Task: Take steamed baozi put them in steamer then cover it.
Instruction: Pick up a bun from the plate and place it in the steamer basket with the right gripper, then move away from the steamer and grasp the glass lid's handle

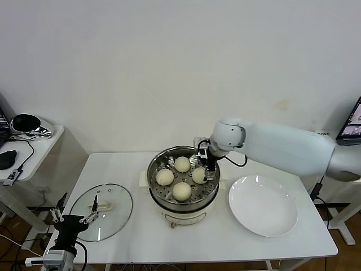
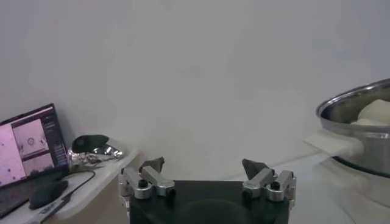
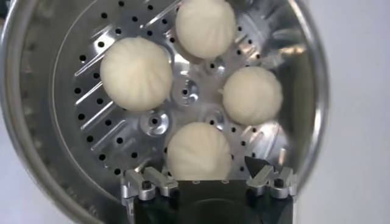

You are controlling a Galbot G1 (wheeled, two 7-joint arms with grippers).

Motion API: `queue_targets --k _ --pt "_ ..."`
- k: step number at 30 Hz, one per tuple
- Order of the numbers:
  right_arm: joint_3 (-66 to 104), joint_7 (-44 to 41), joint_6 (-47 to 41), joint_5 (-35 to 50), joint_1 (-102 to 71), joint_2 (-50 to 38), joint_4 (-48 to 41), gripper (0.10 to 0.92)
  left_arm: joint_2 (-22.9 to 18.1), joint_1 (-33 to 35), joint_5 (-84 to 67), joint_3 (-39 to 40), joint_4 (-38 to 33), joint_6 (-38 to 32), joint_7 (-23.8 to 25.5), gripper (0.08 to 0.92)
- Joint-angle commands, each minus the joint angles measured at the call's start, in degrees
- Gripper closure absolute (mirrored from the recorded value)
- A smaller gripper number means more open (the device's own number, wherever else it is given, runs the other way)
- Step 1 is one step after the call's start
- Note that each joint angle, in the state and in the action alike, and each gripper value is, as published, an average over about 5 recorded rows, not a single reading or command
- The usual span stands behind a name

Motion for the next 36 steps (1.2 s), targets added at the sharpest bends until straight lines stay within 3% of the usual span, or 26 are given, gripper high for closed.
queue_targets --k 1,7,10,14,22,29,36 --pt "8.5 7.0 4.0 5.4 -3.4 -11.6 9.7 0.203 0.1 0.0 0.0 0.0 0.2 0.0 0.1 0.177" --pt "22.5 30.7 13.4 13.8 -20.2 -21.9 18.2 0.203 -0.1 -0.2 0.1 0.3 0.6 -0.1 0.1 0.177" --pt "35.4 38.0 20.2 12.0 -35.8 -24.7 20.6 0.203 -0.3 -0.2 0.3 0.6 0.8 -0.1 0.1 0.177" --pt "59.9 42.3 29.6 2.8 -61.5 -22.9 21.7 0.203 -0.7 -0.2 0.3 0.9 0.8 -0.2 0.0 0.177" --pt "99.5 38.2 43.4 -13.4 -96.5 -2.6 20.6 0.203 -1.8 0.1 1.3 2.9 2.0 -0.6 -2.5 0.177" --pt "117.0 32.7 48.1 -14.6 -107.9 13.0 21.4 0.203 -2.5 -1.4 12.0 5.7 6.5 -2.6 -6.9 0.177" --pt "127.1 32.0 45.8 -15.5 -113.3 21.1 23.5 0.203 -0.4 -2.5 34.4 6.1 12.0 -4.0 -10.6 0.177"
